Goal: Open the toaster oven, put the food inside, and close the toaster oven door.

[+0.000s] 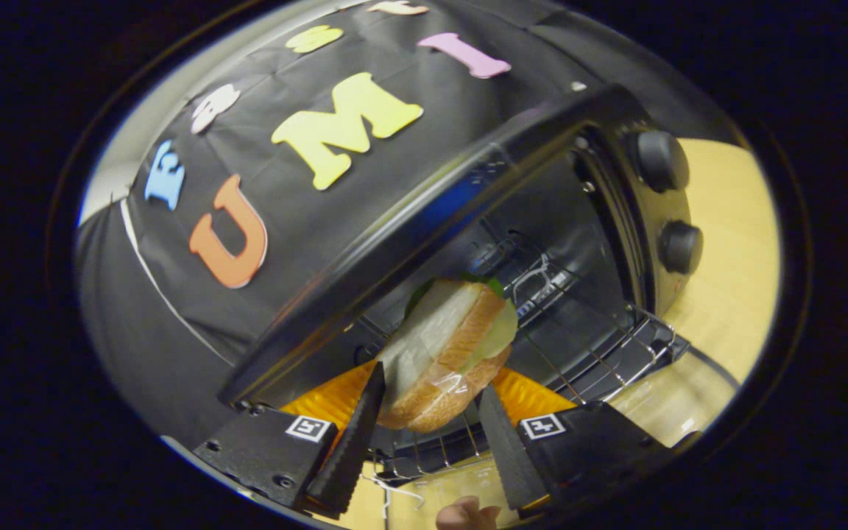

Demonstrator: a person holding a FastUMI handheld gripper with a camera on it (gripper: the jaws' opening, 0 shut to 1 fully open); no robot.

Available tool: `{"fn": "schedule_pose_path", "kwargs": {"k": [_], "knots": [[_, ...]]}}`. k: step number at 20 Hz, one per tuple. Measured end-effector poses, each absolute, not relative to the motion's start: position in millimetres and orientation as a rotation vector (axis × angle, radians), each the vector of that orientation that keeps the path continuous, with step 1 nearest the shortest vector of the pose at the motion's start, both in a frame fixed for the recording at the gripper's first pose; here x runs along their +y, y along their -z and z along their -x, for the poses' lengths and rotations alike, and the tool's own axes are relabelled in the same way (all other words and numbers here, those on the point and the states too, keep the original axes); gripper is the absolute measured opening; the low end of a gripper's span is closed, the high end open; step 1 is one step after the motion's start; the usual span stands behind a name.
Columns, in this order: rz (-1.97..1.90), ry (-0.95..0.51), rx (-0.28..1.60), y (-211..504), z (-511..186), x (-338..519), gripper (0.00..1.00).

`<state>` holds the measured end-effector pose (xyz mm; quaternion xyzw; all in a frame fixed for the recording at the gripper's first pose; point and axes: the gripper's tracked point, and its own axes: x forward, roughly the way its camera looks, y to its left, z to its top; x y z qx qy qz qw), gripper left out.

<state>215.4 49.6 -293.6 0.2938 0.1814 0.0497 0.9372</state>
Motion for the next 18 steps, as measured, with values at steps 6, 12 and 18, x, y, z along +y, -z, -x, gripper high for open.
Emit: {"fn": "schedule_pose_path", "kwargs": {"k": [6, 12, 18], "knots": [[-0.371, -0.124, 0.451, 302.0, -208.5, 51.0, 0.98], [-0.028, -0.216, 0.564, 324.2, -192.0, 47.1, 0.99], [0.141, -0.228, 0.649, 331.6, -169.6, 40.5, 0.99]]}}
